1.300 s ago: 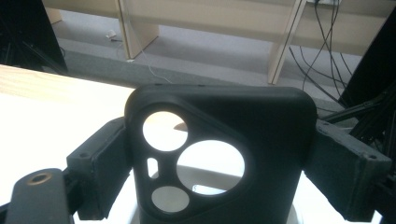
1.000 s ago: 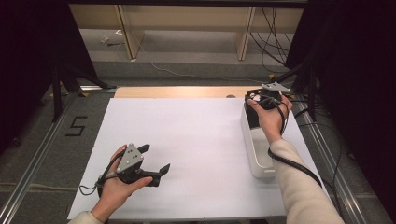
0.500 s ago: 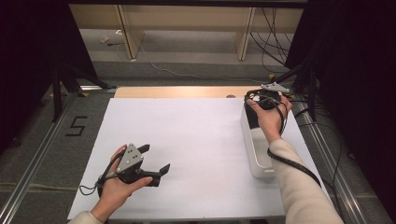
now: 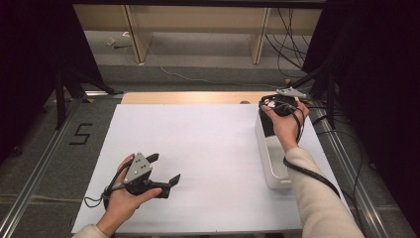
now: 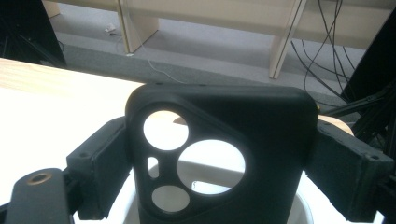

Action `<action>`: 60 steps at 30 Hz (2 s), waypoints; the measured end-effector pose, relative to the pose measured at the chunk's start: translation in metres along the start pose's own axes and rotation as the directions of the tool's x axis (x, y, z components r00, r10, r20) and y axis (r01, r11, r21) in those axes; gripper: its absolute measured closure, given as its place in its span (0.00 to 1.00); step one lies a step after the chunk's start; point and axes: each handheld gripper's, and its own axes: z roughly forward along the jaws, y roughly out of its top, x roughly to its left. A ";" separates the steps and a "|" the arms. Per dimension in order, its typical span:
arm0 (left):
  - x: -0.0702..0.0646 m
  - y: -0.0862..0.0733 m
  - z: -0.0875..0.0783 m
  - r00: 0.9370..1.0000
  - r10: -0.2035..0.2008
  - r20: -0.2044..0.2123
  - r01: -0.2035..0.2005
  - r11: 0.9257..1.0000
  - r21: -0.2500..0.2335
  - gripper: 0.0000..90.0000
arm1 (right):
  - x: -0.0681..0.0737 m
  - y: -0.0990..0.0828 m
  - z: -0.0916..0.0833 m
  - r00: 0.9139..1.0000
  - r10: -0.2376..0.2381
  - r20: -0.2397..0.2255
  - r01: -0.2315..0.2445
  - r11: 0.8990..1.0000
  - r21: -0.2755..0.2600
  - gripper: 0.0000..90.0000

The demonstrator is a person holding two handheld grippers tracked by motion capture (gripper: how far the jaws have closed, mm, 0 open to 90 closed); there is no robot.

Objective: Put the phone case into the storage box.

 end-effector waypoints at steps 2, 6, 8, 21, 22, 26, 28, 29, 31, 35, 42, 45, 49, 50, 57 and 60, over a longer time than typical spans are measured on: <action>0.000 0.000 0.000 1.000 -0.001 0.000 0.001 1.000 0.000 0.03 | 0.000 0.000 0.000 1.000 0.000 0.000 0.000 1.000 0.000 0.16; 0.000 0.000 0.000 1.000 0.000 0.000 0.000 1.000 0.001 0.03 | 0.000 0.000 0.001 1.000 0.001 -0.001 -0.001 1.000 0.004 0.16; 0.000 0.000 0.000 1.000 0.001 0.000 -0.001 1.000 0.002 0.03 | 0.000 0.000 0.002 1.000 -0.004 -0.003 0.004 1.000 0.004 0.16; 0.000 0.000 0.000 1.000 0.000 0.002 0.000 1.000 0.002 0.03 | -0.002 0.001 0.006 1.000 -0.007 -0.014 0.007 1.000 0.003 0.15; 0.000 0.000 0.000 1.000 0.000 0.002 0.000 1.000 0.002 0.03 | -0.002 0.001 0.006 1.000 -0.006 -0.015 0.006 1.000 0.003 0.15; 0.000 0.000 0.000 1.000 0.000 0.002 0.000 1.000 0.002 0.03 | -0.002 0.000 0.008 1.000 -0.007 -0.013 0.007 1.000 -0.003 0.15; 0.000 0.000 0.000 1.000 0.000 0.002 0.000 1.000 0.002 0.03 | -0.002 0.000 0.008 1.000 -0.004 -0.011 0.004 1.000 -0.004 0.15; 0.000 0.000 0.000 1.000 0.000 0.002 0.000 1.000 0.002 0.03 | -0.002 0.000 0.009 1.000 -0.003 -0.013 0.003 1.000 -0.005 0.15; 0.000 -0.001 0.000 1.000 0.001 0.002 -0.001 1.000 0.002 0.03 | -0.002 0.000 0.009 1.000 -0.002 -0.014 0.002 1.000 -0.006 0.15; 0.000 0.000 0.000 1.000 0.000 0.003 0.000 1.000 0.004 0.03 | -0.003 -0.001 0.010 1.000 0.002 -0.020 -0.002 1.000 -0.009 0.15; 0.001 0.000 0.000 1.000 0.000 0.001 0.000 1.000 0.001 0.03 | -0.004 0.000 0.010 1.000 0.009 -0.024 -0.009 1.000 -0.006 0.15; 0.001 0.000 0.000 1.000 -0.001 0.001 0.001 1.000 0.001 0.03 | -0.003 0.000 0.011 1.000 0.010 -0.022 -0.010 1.000 -0.008 0.15; 0.001 0.000 0.000 1.000 0.000 0.002 0.000 1.000 0.000 0.03 | -0.003 0.000 0.013 1.000 0.011 -0.020 -0.011 1.000 -0.007 0.14; 0.001 0.000 0.000 1.000 -0.001 0.002 0.001 1.000 0.000 0.03 | -0.003 -0.001 0.013 1.000 0.012 -0.018 -0.012 1.000 -0.007 0.14; 0.001 0.000 0.000 1.000 -0.001 0.003 0.001 1.000 0.000 0.03 | -0.003 -0.001 0.014 1.000 0.012 -0.024 -0.012 1.000 -0.002 0.14; 0.001 -0.001 0.000 1.000 -0.005 0.002 0.005 1.000 -0.002 0.03 | -0.004 -0.001 0.014 1.000 0.010 -0.020 -0.010 1.000 -0.003 0.12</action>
